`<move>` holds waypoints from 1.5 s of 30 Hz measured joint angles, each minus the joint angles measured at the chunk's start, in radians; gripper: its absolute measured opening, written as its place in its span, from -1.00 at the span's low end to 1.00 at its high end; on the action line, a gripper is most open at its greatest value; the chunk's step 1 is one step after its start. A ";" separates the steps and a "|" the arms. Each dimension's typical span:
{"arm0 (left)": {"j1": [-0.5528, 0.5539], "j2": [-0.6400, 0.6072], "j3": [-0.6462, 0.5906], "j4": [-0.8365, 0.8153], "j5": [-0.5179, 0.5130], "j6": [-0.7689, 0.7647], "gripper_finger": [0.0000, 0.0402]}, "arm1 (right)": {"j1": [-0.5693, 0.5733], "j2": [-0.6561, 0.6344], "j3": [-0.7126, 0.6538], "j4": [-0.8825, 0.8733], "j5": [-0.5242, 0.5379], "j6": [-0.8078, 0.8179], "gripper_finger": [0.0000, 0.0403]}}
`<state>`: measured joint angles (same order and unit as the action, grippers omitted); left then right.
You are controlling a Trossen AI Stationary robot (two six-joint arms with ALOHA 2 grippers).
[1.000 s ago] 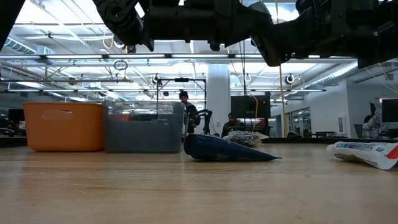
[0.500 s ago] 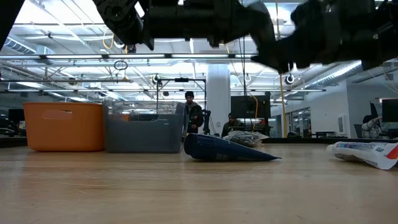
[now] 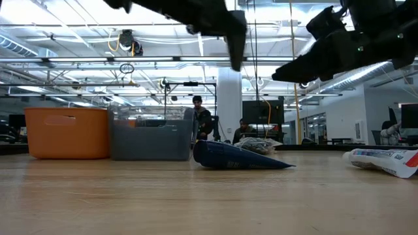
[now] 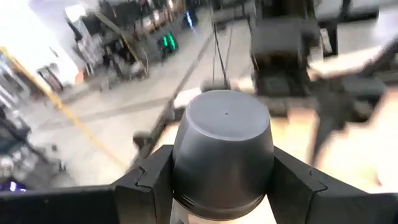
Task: Pick & Place Travel size toiletries
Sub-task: Put the black deodorant into the gray bin
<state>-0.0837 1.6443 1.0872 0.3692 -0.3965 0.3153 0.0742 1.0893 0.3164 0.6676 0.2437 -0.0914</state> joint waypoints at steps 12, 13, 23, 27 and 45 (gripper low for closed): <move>0.042 -0.253 -0.351 0.124 -0.167 -0.123 -0.08 | 0.000 -0.184 0.000 -0.203 0.069 0.011 0.61; 0.055 -0.273 -0.393 0.139 -0.200 -0.143 -0.08 | 0.000 -0.189 0.000 -0.208 0.069 0.017 0.60; 0.189 -0.457 -0.614 0.199 -0.474 -0.332 -0.08 | 0.000 -0.204 -0.001 -0.229 0.070 0.027 0.57; 0.268 -0.519 -0.617 0.104 -0.520 -0.389 -0.08 | 0.000 -0.203 0.000 -0.224 0.069 0.027 0.57; 0.619 -0.547 -0.618 -0.421 -0.256 -0.928 -0.08 | -0.001 -0.203 0.000 -0.231 0.069 0.027 0.57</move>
<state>0.5350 1.0970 0.4690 -0.0519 -0.6528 -0.6128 0.0734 0.8860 0.3161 0.4362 0.3130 -0.0643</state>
